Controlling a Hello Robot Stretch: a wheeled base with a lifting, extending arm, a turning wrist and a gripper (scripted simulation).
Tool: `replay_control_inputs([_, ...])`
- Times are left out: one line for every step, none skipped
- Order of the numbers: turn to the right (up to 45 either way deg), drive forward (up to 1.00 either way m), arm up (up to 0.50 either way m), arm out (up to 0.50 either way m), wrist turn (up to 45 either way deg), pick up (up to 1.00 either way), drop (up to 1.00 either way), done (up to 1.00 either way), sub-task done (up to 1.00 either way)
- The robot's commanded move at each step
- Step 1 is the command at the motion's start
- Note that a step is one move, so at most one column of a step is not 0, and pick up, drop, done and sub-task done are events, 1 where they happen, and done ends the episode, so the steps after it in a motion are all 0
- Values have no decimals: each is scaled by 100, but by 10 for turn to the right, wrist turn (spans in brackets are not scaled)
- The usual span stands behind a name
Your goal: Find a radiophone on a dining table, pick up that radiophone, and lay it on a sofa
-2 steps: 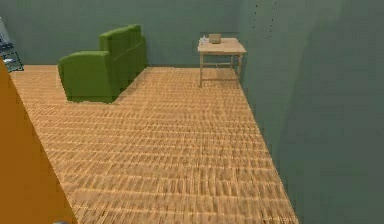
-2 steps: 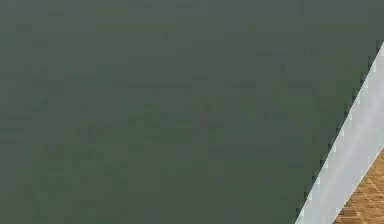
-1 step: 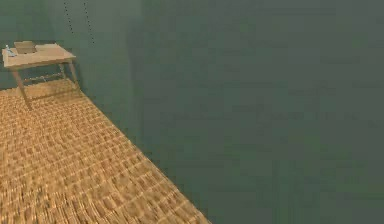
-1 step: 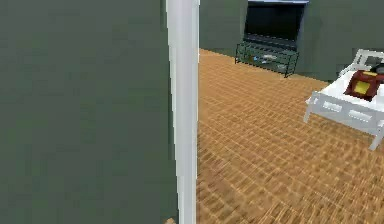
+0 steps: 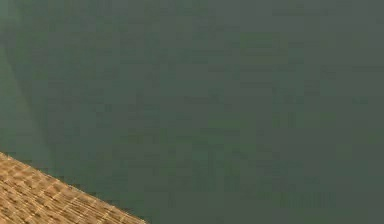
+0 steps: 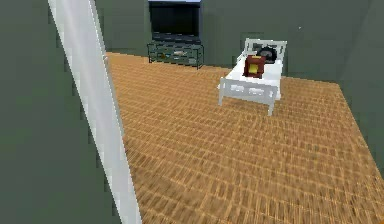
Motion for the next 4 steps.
replay_control_inputs([0, 25, 0, 0, 0, 0, 0, 0, 0])
replay_control_inputs([-450, 0, 0, 0, 0, 0, 0, 0, 0])
replay_control_inputs([-420, 0, 0, 0, 0, 0, 0, 0, 0])
replay_control_inputs([0, 75, 0, 0, 0, 0, 0, 0, 0])
